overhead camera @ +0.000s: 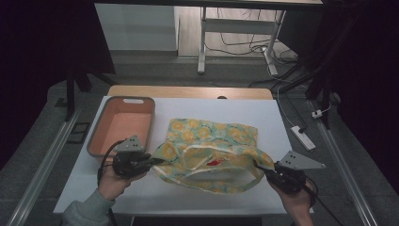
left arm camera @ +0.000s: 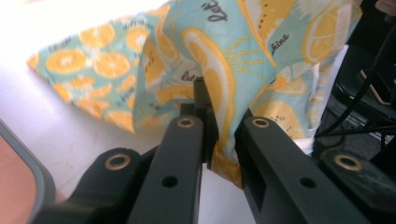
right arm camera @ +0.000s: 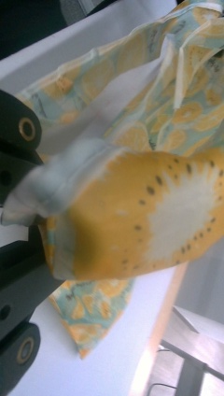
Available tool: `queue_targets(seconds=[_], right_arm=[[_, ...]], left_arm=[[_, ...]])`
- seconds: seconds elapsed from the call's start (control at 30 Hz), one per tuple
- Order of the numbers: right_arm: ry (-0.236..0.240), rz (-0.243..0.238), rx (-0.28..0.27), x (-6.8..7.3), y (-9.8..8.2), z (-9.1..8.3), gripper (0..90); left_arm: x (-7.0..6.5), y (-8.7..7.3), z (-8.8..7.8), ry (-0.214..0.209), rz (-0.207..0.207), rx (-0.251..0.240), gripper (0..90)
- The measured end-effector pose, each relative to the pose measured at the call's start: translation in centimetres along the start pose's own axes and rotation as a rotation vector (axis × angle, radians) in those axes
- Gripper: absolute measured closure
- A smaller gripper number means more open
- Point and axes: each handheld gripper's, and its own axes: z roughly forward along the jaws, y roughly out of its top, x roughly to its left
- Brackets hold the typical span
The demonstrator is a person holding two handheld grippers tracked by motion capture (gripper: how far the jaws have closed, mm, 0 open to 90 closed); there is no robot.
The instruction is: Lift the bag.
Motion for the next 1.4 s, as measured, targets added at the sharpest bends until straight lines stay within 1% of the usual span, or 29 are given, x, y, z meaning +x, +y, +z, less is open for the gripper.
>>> queue_targets(seconds=[0.03, 0.1, 0.13, 0.17, 0.27, 0.3, 0.33, 0.37, 0.43, 0.47, 0.5, 0.53, 0.6, 0.67, 0.73, 0.8, 0.93, 1.0, 1.03, 1.07, 1.1, 1.13, 1.2, 1.27, 1.3, 1.4], right_arm=[[-0.006, -0.009, -0.021, 0.0, 0.8, -0.2, 89.5], [-0.011, -0.020, -0.041, -0.1, 1.6, -0.5, 89.5], [-0.011, -0.020, -0.041, -0.1, 1.6, -0.5, 89.5], [-0.018, -0.034, -0.070, -0.3, 2.9, -0.9, 89.5], [-0.035, -0.063, -0.098, -0.7, 5.1, -1.1, 89.5], [-0.035, -0.063, -0.098, -0.7, 5.1, -1.1, 89.5], [-0.045, -0.063, -0.111, -1.2, 6.5, -1.0, 89.5], [-0.045, -0.063, -0.111, -1.2, 6.5, -1.0, 89.5], [-0.046, -0.048, -0.127, -1.9, 7.6, -0.7, 89.5], [-0.053, -0.043, -0.127, -2.6, 8.4, -0.2, 89.5], [-0.053, -0.043, -0.127, -2.6, 8.4, -0.2, 89.5], [-0.056, -0.038, -0.133, -2.9, 8.7, 0.1, 89.5], [-0.062, -0.031, -0.142, -3.5, 9.3, 0.6, 89.5], [-0.068, -0.031, -0.152, -3.7, 9.7, 0.8, 89.5], [-0.075, -0.034, -0.167, -3.9, 10.2, 0.7, 89.5], [-0.079, -0.036, -0.194, -4.0, 10.9, 0.5, 89.5], [-0.099, -0.046, -0.232, -4.3, 12.7, 0.0, 89.6], [-0.108, -0.047, -0.239, -4.5, 13.6, 0.0, 89.6], [-0.116, -0.054, -0.238, -4.6, 14.0, 0.2, 89.6], [-0.124, -0.055, -0.239, -4.8, 14.2, 0.4, 89.6], [-0.127, -0.048, -0.239, -5.1, 14.4, 0.6, 89.5], [-0.124, -0.028, -0.234, -5.4, 14.4, 1.0, 89.5], [-0.117, 0.009, -0.213, -6.0, 14.0, 1.9, 89.4], [-0.122, 0.007, -0.177, -6.2, 13.4, 2.8, 89.4], [-0.115, 0.013, -0.157, -6.3, 12.9, 3.3, 89.4], [-0.104, 0.030, -0.092, -6.7, 11.2, 4.9, 89.4]], left_arm=[[0.0, 0.3, -0.4, 0.002, 0.002, -0.019, 87.9], [0.1, 0.8, -1.1, 0.002, 0.003, -0.046, 87.9], [0.2, 1.2, -1.5, 0.001, 0.000, -0.064, 87.9], [0.2, 1.5, -1.9, 0.002, 0.003, -0.078, 87.9], [0.1, 2.9, -3.0, 0.011, 0.024, -0.119, 87.9], [0.0, 3.4, -3.3, 0.015, 0.033, -0.130, 87.9], [-0.1, 3.8, -3.6, 0.020, 0.040, -0.142, 87.9], [0.0, 4.3, -3.8, 0.024, 0.048, -0.153, 87.9], [0.1, 5.1, -4.2, 0.031, 0.057, -0.167, 87.9], [0.3, 5.5, -4.3, 0.030, 0.056, -0.179, 87.9], [0.5, 5.9, -4.4, 0.021, 0.052, -0.188, 87.9], [0.8, 6.2, -4.5, 0.013, 0.044, -0.194, 87.9], [1.1, 6.9, -4.7, 0.017, 0.039, -0.205, 87.9], [1.3, 7.4, -4.9, 0.023, 0.042, -0.212, 87.9], [1.3, 8.0, -5.2, 0.030, 0.055, -0.225, 87.9], [1.2, 8.5, -5.5, 0.031, 0.066, -0.233, 87.9], [0.8, 10.1, -6.4, 0.054, 0.102, -0.257, 87.9], [0.6, 10.9, -6.6, 0.087, 0.120, -0.254, 87.9], [0.7, 11.1, -6.7, 0.084, 0.120, -0.254, 87.9], [0.8, 11.3, -6.6, 0.072, 0.110, -0.260, 87.9], [1.0, 11.4, -6.3, 0.063, 0.101, -0.258, 87.9], [1.2, 11.4, -6.0, 0.061, 0.097, -0.251, 87.9], [1.6, 11.1, -5.2, 0.063, 0.082, -0.233, 87.9], [2.2, 10.6, -4.0, 0.066, 0.067, -0.200, 87.9], [2.5, 10.2, -3.4, 0.075, 0.061, -0.179, 87.8], [3.6, 9.1, -1.1, 0.090, 0.040, -0.105, 87.8]])
